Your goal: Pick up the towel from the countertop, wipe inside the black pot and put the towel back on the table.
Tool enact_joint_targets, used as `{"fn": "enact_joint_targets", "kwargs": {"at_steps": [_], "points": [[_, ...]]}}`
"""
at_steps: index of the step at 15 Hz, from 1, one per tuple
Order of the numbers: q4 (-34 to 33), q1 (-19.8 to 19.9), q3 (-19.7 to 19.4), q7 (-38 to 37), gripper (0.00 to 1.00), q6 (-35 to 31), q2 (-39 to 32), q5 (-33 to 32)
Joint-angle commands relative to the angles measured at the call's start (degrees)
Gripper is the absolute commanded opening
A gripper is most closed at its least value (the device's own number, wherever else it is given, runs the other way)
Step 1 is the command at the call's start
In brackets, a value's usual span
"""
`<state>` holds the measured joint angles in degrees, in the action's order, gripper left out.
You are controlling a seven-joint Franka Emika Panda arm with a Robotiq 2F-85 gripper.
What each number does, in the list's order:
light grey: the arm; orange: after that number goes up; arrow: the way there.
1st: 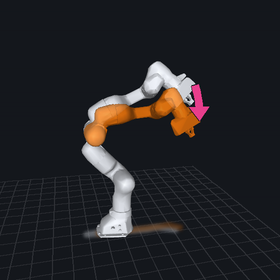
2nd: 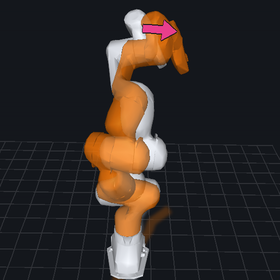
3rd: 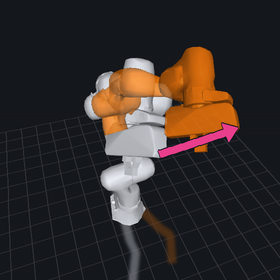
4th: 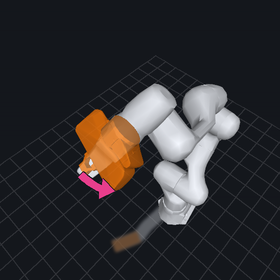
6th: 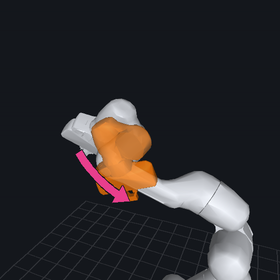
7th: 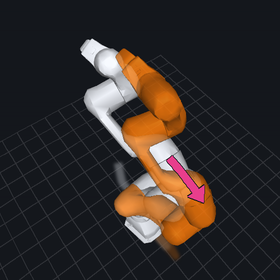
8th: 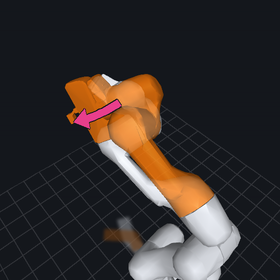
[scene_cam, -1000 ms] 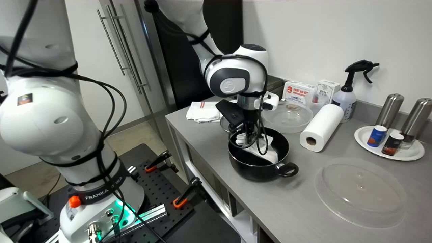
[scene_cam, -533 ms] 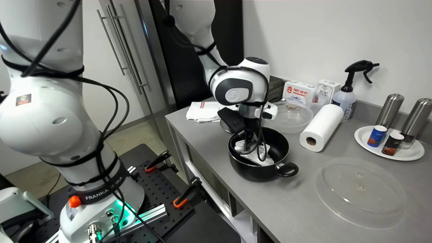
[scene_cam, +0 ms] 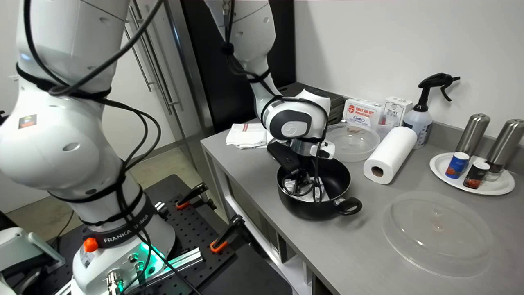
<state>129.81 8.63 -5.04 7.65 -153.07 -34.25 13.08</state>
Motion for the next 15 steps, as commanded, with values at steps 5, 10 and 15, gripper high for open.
{"fn": "enact_joint_targets", "kwargs": {"at_steps": [5,10,15], "points": [[-9.0,2.7,2.0,-1.3,0.03,2.9,-10.4,-1.5],[-9.9,3.3,2.4,-0.8,0.03,4.7,-10.8,-1.3],[-10.2,4.4,2.2,-0.6,0.03,4.6,-9.8,-0.8]]}}
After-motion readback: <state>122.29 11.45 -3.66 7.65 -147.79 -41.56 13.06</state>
